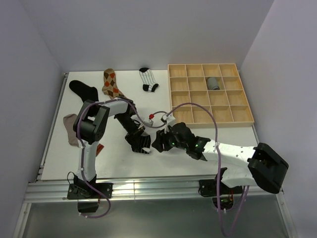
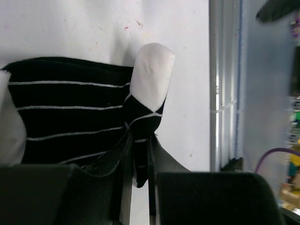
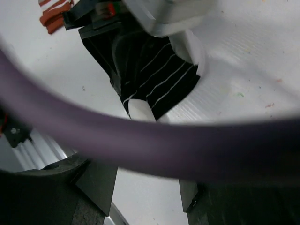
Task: Roll the socks
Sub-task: Roll the sock at the center of the board.
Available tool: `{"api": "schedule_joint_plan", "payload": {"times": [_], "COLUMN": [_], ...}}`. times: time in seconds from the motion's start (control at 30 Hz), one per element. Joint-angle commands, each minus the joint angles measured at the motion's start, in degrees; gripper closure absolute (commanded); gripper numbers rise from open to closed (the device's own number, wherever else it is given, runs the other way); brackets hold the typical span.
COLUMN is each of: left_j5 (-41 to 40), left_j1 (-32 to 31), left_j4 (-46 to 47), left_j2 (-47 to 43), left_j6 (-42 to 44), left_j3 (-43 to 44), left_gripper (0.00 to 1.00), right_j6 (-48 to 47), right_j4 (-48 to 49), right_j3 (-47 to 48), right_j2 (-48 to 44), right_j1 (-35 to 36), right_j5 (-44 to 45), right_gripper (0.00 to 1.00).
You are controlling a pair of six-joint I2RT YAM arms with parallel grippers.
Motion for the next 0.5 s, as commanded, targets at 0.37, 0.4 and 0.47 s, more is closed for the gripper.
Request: {"api": "schedule_joint_plan", "payload": {"times": [0.37,0.4,0.47], "left_j5": [-0.05,-0.23,-0.32], "left_j1": [-0.06,-0.06,-0.06], "left_j4": [-7.24,-7.24,-7.16], "left_j2": [6.74,6.65,6.48], "left_j6": [0.02,-0.07,0.01], "left_j3": [3.79,3.79,3.70], "left_gripper": [1.00,1.00,1.00], "right_j6": [-14.23,-14.58,-14.58], "right_j4": [2.30,2.29,1.95], "right_j3": [12.78,13.05,14.01], "right_j2": [17.03,18.69,20.28], "right_j1": [13.08,13.44,14.05], "right_j5": [11.73,11.99,12.96], "right_gripper": [0.43,0.43,0.43]}}
